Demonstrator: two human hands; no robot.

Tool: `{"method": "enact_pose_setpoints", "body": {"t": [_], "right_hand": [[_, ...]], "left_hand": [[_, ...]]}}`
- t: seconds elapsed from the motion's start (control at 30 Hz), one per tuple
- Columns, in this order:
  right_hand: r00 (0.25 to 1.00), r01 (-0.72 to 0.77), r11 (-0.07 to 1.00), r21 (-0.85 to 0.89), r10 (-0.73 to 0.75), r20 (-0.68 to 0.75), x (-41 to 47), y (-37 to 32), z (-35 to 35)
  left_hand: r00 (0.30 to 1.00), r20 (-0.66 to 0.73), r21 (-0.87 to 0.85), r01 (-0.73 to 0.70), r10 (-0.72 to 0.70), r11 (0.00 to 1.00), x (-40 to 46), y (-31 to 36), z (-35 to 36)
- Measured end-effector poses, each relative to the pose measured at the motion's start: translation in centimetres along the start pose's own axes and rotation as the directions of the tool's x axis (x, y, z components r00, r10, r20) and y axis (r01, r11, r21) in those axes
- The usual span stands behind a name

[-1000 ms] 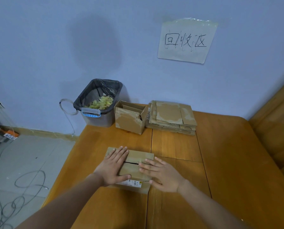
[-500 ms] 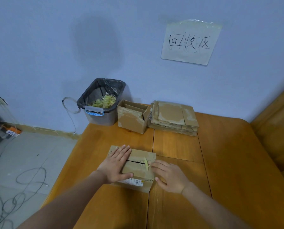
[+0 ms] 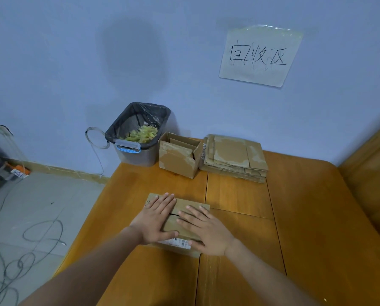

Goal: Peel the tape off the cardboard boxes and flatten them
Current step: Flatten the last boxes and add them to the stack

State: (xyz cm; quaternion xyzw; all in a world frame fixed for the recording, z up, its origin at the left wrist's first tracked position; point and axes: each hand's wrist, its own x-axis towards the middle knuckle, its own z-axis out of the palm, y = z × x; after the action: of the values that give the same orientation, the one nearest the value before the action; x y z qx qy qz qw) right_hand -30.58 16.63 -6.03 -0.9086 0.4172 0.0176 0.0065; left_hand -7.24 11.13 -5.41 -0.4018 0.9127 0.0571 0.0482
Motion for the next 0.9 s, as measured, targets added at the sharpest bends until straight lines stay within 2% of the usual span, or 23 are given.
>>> {"method": "enact_pose_setpoints", "body": {"t": [0.07,0.23,0.67,0.9], "right_hand": [[1.000,0.000,0.999,-0.032,0.000,0.008,-0.5,0.5,0.0],[0.995,-0.097,0.990,0.103,0.098,-0.004,-2.4,1.5,0.4],[0.957,-0.281,0.949,0.144,0.288,-0.028,-4.6,0.2,1.5],[0.929,-0.369,0.913,0.174,0.367,0.043,-6.1,0.2,2.3]], "left_hand": [[1.000,0.000,0.005,-0.002,0.002,1.000,0.0,0.0,0.0],[1.000,-0.010,0.002,0.005,-0.005,1.000,0.0,0.0,0.0],[1.000,0.001,-0.008,0.016,-0.016,1.000,-0.2,0.1,0.0],[1.000,-0.009,-0.013,0.022,-0.022,1.000,-0.1,0.0,0.2]]}}
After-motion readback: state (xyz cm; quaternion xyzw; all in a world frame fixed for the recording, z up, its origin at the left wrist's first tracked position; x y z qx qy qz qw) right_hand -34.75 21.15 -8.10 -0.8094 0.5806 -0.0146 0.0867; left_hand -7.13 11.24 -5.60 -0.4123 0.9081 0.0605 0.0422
